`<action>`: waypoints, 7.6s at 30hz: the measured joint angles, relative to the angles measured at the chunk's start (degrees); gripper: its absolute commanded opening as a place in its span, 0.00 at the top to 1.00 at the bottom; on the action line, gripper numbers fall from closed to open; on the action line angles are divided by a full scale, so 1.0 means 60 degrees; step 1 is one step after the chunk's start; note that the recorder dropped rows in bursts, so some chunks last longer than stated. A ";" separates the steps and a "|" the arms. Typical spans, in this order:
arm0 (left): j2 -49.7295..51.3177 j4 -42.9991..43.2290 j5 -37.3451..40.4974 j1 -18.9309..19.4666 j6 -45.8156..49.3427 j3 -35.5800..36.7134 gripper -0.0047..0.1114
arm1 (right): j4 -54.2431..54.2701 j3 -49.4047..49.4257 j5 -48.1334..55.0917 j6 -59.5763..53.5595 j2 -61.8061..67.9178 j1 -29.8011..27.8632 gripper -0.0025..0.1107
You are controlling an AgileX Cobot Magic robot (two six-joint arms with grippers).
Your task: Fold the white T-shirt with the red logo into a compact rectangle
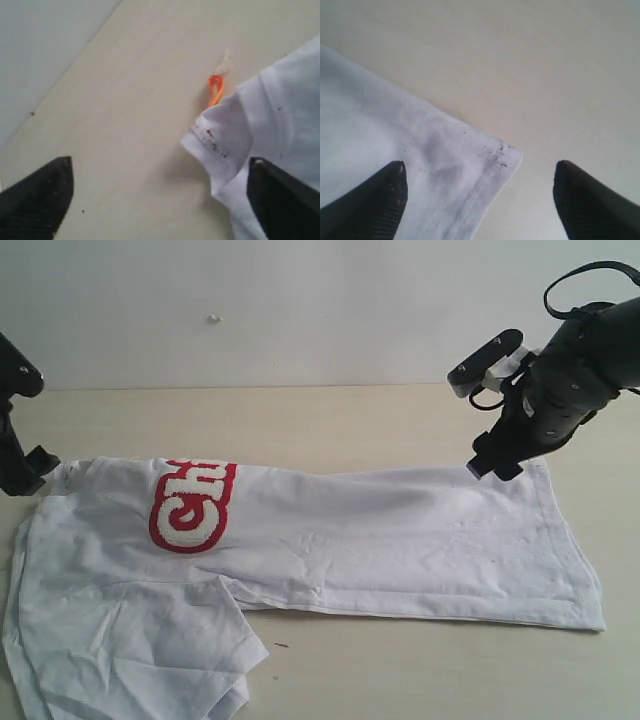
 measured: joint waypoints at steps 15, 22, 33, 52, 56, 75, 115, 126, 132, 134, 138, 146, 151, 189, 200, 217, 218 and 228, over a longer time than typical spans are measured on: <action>-0.1140 -0.2262 0.2826 0.0207 -0.1241 -0.0042 0.06 | 0.5819 0.0000 0.1695 -0.4516 -0.0754 0.0000 0.83; -0.1527 -0.5072 0.5732 0.0207 -0.2075 -0.0042 0.06 | 0.8146 0.0000 0.2665 -0.6524 -0.0754 0.0000 0.78; -0.1496 -0.7259 0.9791 0.0207 -0.1124 0.0724 0.06 | 1.0349 0.0000 0.3981 -0.8104 -0.0784 -0.0014 0.78; -0.1496 -0.9317 0.7303 0.0207 -0.0025 0.2423 0.06 | 1.0426 0.0000 0.4703 -0.8422 -0.0784 -0.0014 0.78; -0.1461 -0.9317 0.6974 0.0207 -0.0025 0.2423 0.06 | 1.0426 0.0000 0.4703 -0.8422 -0.0784 -0.0014 0.78; -0.0309 -1.1807 0.7840 0.0224 0.1853 0.2583 0.06 | 1.0463 0.0000 0.4685 -0.8604 -0.0784 -0.0014 0.78; 0.1146 -1.8099 1.1699 0.0492 0.4185 0.1126 0.94 | 1.0569 0.0000 0.4777 -0.8604 -0.0784 -0.0014 0.79; 0.1980 -2.0125 1.0070 0.0492 0.4205 0.0724 0.60 | 1.0710 0.0000 0.4992 -0.8604 -0.0784 -0.0014 0.79; 0.1983 -2.0708 0.9773 0.0492 0.5258 0.0662 0.49 | 1.0708 0.0000 0.5038 -0.8604 -0.0784 -0.0014 0.79; 0.2000 -2.0745 0.9774 0.0492 0.5771 0.0549 0.52 | 1.0722 0.0000 0.5038 -0.8604 -0.0784 -0.0014 0.79; 0.2000 -2.0790 1.0170 0.0492 0.6718 0.0496 0.63 | 1.0722 0.0000 0.5070 -0.8604 -0.0784 -0.0014 0.79; 0.2000 -2.0808 1.0532 0.0969 0.7840 0.0496 0.40 | 1.0727 0.0000 0.5349 -0.8647 -0.0784 -0.0014 0.79; 0.1880 -2.0738 1.0902 0.1117 0.8270 0.0496 0.58 | 1.0727 0.0000 0.5468 -0.8647 -0.0784 -0.0014 0.79; 0.1627 -1.9744 0.7575 -0.0935 0.6875 0.0753 0.94 | 1.1237 0.0000 0.4995 -0.8797 -0.0784 -0.0014 0.79; 0.1928 -2.0753 0.7065 -0.0935 0.6505 -0.0224 0.94 | 1.1237 0.0000 0.4771 -0.8797 -0.0784 -0.0014 0.79; 0.2177 -2.0325 0.7230 0.0272 0.6775 -0.1304 0.94 | 1.1257 0.0000 0.4409 -0.8817 -0.0784 -0.0014 0.79; 0.2133 -2.0129 0.7688 0.0421 0.6803 -0.1293 0.94 | 1.1275 0.0000 0.4334 -0.8817 -0.0784 -0.0014 0.79; 0.2095 -1.8472 0.7477 -0.0888 0.6760 -0.0746 0.94 | 1.1314 0.0000 0.4351 -0.8832 -0.0784 -0.0014 0.79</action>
